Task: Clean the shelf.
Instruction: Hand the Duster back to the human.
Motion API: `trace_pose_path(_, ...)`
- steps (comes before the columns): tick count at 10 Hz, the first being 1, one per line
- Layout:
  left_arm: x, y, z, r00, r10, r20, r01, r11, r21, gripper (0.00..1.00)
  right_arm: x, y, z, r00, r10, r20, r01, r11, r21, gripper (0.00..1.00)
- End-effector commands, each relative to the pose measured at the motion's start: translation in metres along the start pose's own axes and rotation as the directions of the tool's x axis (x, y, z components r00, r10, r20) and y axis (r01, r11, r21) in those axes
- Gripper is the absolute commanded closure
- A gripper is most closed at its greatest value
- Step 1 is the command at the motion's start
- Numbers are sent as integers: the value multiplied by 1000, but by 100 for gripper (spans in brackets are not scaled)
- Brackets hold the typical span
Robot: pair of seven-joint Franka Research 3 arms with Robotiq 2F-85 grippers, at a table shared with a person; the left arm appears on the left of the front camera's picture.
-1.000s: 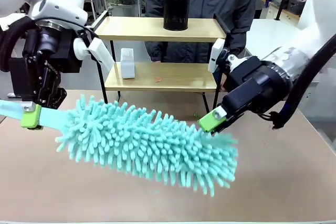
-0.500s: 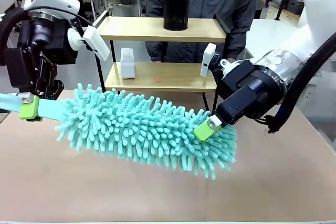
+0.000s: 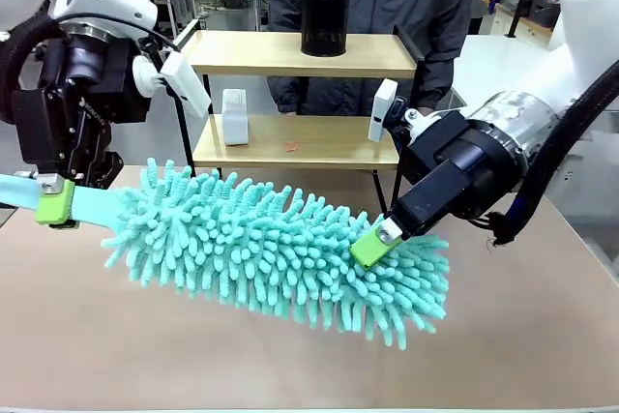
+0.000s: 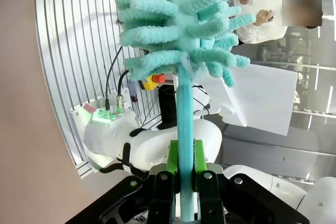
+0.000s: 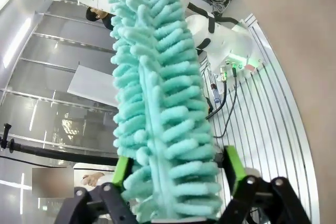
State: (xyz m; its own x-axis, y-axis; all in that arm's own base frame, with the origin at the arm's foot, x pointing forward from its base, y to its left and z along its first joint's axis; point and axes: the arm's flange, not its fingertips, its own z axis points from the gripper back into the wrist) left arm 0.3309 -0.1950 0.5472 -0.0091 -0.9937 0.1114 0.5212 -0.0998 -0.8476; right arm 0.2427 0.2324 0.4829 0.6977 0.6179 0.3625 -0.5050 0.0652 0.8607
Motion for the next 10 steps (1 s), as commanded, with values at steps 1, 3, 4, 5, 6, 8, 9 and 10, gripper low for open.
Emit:
trace_pose_path(1,-5,-15,30,1000,8,-3,-8,1000,-16,88,-7,2,-9,1000,25,0,-25,1000,5,78)
trace_pose_path(3,-3,-14,30,999,27,23,-27,1000,7,88,-8,2,-10,1000,21,-12,-21,999,29,100)
trace_pose_path(4,-3,-13,30,999,32,27,-32,999,9,88,-9,1,-11,1000,15,-21,-14,999,35,100)
trace_pose_path(5,-3,-12,30,999,34,23,-34,999,9,88,-9,1,-11,1000,13,-20,-13,999,39,97)
trace_pose_path(6,-4,-13,29,999,34,21,-35,999,11,88,-9,0,-10,1000,10,-21,-9,999,40,100)
trace_pose_path(8,-4,-13,28,999,40,2,-40,999,-1,88,-9,0,-9,1000,11,-21,-10,999,38,100)
trace_pose_path(9,-4,-13,28,999,46,-3,-46,999,-2,88,-9,0,-9,1000,12,-24,-11,999,38,100)
trace_pose_path(10,-4,-13,27,999,48,-9,-48,999,-2,88,-9,1,-10,1000,12,-27,-11,999,38,100)
